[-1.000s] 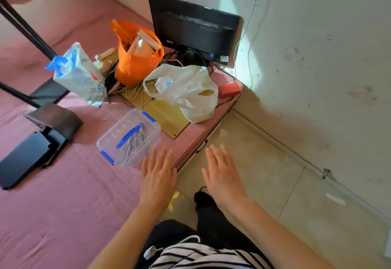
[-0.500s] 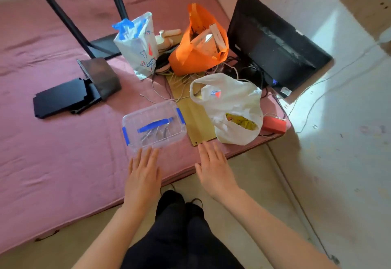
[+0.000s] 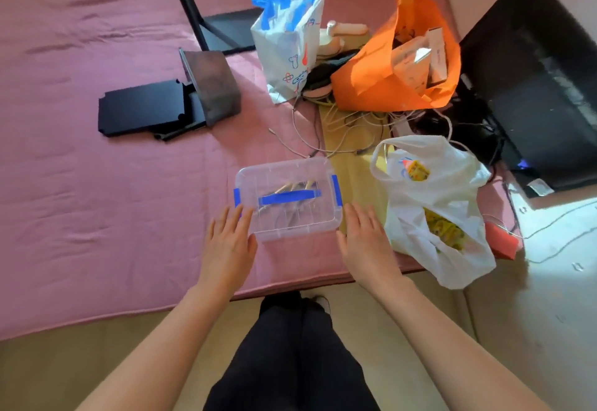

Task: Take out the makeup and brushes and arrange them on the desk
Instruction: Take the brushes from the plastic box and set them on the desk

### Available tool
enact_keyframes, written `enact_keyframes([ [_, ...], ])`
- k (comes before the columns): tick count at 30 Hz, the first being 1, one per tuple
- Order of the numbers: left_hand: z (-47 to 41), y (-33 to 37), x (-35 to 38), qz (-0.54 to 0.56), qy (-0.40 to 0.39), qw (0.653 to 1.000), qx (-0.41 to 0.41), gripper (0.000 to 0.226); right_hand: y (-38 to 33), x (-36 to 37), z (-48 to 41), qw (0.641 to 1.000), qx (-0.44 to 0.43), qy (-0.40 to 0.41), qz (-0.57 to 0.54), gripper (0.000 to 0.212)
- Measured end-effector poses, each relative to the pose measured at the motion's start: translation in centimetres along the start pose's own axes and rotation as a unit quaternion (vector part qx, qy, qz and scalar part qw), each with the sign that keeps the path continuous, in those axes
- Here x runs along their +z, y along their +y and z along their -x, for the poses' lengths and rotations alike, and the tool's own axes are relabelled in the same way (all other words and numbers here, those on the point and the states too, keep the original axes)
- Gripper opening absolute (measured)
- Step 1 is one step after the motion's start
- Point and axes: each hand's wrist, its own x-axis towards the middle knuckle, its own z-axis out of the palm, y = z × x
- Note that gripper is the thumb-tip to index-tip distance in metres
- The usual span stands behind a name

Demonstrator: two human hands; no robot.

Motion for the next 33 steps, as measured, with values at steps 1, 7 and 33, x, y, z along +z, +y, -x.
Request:
enact_keyframes([
  [1, -0.7, -0.5, 0.4, 0.0, -0.005, 1.0, -0.008, 0.054, 0.0, 0.4, -1.0, 1.0, 0.001, -0.006, 0.003, 0.058],
  [7, -4.8, -2.7, 3.9, 0.045, -0.01, 0.995, -0.086, 0.054, 1.0, 3.2, -7.3, 0.998, -0.019, -0.033, 0.045, 0.057],
  [33, -12.2, -5.0, 18.2, 0.341, 0.218, 0.867, -0.291, 0.029, 6.8, 15.4, -18.1, 0.982, 0.032, 0.095, -0.159, 0.051],
])
